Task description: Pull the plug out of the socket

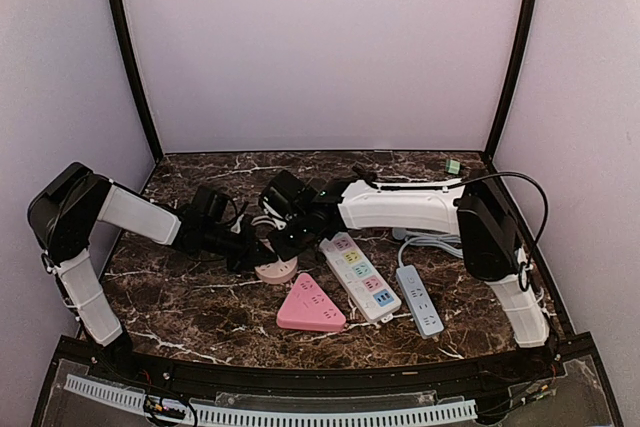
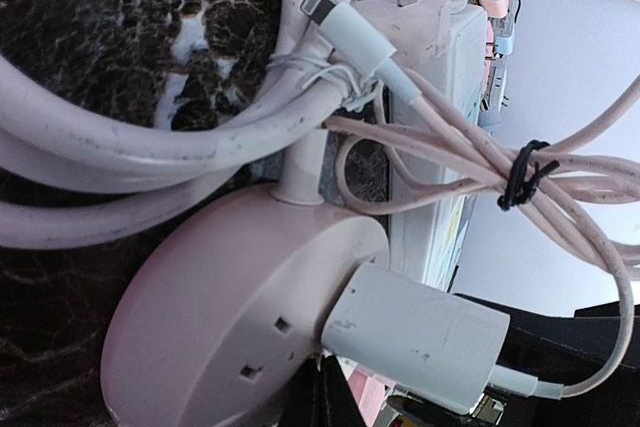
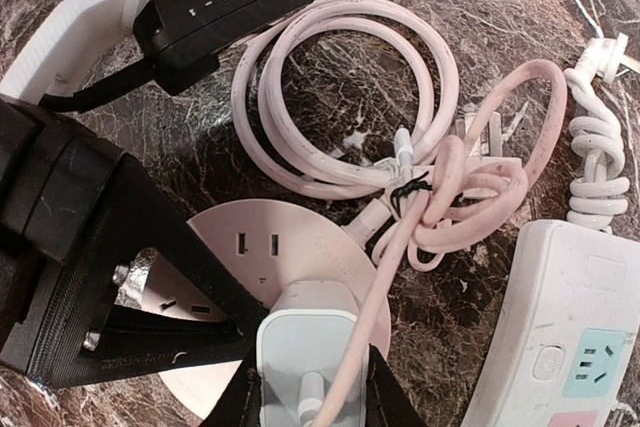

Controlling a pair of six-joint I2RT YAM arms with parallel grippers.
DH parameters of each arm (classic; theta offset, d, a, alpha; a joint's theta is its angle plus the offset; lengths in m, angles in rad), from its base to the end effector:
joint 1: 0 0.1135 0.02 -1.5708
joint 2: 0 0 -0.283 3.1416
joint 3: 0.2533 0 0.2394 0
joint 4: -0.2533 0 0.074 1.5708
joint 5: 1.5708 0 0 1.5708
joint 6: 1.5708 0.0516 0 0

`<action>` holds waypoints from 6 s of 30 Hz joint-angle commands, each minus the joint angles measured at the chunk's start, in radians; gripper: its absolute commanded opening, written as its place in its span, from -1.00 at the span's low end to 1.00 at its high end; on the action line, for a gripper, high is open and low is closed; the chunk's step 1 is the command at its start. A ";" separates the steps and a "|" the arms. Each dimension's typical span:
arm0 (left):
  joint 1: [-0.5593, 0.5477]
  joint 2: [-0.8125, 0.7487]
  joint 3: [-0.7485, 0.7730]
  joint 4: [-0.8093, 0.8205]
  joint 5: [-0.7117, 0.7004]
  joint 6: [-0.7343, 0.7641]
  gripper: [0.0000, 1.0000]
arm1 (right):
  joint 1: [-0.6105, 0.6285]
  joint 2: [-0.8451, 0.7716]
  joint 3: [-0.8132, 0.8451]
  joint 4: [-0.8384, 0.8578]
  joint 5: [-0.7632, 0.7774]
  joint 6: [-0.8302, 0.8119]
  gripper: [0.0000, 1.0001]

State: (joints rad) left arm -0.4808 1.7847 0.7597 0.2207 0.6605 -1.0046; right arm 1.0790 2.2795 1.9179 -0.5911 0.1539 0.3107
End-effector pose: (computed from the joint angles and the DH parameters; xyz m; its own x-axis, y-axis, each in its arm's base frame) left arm 0.2791 -0.1813 0.1404 -0.9693 -0.2461 0.0009 -0.1407 0.5512 -0.8224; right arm 0.2500 0.4499 0.2006 -0.6199 -0.5174 -0.5899 -0.6718 0.7385 0.0582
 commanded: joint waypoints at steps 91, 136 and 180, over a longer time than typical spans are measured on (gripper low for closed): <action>-0.035 -0.250 0.256 -0.439 -0.096 0.134 -0.76 | -0.559 0.342 0.362 0.354 -0.738 0.334 -0.91; -0.035 -0.323 0.401 -0.484 -0.307 0.325 0.45 | -0.509 -0.584 -0.531 0.423 -0.339 0.131 0.97; 0.286 -0.629 -0.033 -0.048 -0.673 0.801 0.98 | -1.014 -0.901 -1.520 1.550 -0.004 -0.295 0.97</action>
State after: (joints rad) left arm -0.2565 1.1442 0.7334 0.0578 -0.0315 -0.2813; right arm 0.0723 1.3334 0.3885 0.7715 0.2420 0.0750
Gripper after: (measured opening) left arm 0.989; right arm 0.986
